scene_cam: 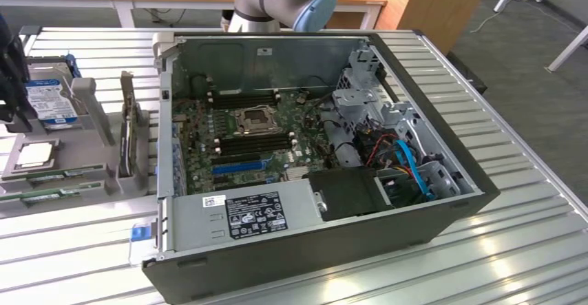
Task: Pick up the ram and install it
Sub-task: 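Pick up the ram and move it above insertion slot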
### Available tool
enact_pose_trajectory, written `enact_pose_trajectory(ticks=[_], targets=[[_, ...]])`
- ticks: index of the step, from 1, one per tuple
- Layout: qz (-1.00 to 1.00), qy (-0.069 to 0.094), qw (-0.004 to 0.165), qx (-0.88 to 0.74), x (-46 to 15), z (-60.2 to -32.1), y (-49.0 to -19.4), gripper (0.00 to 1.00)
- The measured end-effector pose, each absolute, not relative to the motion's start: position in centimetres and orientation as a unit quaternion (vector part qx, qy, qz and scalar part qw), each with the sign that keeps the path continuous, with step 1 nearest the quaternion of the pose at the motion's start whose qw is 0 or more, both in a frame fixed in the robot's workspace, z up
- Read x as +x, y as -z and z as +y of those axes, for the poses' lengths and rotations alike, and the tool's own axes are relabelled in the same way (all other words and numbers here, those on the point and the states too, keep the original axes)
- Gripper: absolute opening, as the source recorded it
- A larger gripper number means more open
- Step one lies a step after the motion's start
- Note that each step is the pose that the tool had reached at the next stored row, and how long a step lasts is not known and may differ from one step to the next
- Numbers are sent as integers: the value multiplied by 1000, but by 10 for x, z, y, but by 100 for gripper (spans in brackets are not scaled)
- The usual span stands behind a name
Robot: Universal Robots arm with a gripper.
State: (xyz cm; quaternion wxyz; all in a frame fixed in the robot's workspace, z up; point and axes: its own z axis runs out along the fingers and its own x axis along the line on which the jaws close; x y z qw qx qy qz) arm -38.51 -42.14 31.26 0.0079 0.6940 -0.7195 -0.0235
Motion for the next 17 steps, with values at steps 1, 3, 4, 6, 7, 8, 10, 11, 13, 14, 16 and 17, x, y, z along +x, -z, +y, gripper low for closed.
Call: enact_pose_trajectory(ticks=[1,3,4,6,7,8,10,11,13,14,16,17], targets=[[-720,23,8,694,-385,-421,-312,29],[-720,23,8,694,-385,-421,-309,29],[-720,23,8,694,-385,-421,-309,29],[-720,24,8,694,-385,-421,-308,29],[-720,24,8,694,-385,-421,-308,29],[-720,24,8,694,-385,-421,-308,29],[-720,24,8,694,-385,-421,-308,29],[-720,24,8,694,-385,-421,-308,29],[-719,23,8,694,-385,-421,-308,29],[-719,23,8,695,-385,-421,-308,29],[-719,23,8,695,-385,-421,-308,29],[-719,23,8,695,-385,-421,-308,29]])
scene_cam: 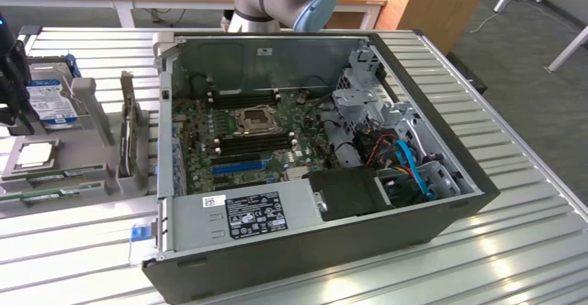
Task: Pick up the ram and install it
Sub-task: 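Pick up the ram and move it above insertion slot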
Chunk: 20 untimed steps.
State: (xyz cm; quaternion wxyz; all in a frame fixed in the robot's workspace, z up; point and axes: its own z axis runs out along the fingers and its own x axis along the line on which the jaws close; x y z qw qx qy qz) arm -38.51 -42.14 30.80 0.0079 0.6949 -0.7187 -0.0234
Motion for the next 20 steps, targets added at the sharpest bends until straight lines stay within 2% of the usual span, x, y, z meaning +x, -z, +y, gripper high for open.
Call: enact_pose_trajectory(ticks=[20], targets=[[-719,23,8,695,-385,-431,-308,29]])
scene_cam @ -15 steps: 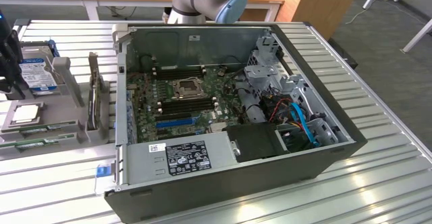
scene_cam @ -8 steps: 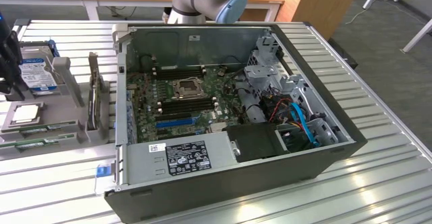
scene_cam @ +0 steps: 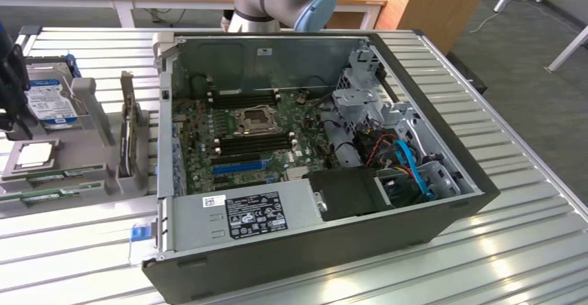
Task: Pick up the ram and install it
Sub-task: 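Pick up the ram and move it above insertion slot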
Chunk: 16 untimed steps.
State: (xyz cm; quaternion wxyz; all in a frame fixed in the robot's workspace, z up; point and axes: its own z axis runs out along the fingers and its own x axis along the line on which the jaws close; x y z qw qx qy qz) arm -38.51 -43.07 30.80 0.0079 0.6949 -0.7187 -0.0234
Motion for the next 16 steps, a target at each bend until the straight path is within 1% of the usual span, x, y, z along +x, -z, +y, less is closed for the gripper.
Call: enact_pose_trajectory(ticks=[16], targets=[[-719,23,8,695,-385,-439,-308,29]])
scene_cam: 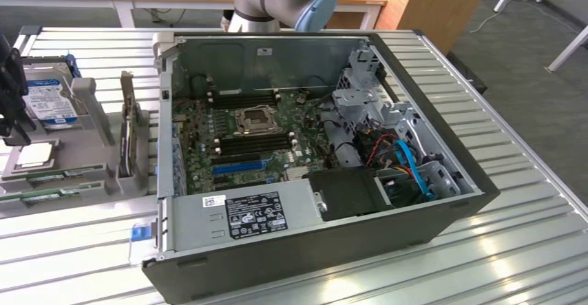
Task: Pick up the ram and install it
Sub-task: 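Pick up the ram and move it above insertion slot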
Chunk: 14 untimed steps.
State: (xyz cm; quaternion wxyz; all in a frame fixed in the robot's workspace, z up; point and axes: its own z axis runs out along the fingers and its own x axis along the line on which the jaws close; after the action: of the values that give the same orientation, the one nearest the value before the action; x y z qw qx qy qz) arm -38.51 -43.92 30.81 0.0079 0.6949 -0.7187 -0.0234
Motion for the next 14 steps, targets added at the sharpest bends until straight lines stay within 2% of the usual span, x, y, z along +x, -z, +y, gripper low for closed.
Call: enact_pose_trajectory(ticks=[14], targets=[[-719,25,7,695,-385,-439,-298,29]])
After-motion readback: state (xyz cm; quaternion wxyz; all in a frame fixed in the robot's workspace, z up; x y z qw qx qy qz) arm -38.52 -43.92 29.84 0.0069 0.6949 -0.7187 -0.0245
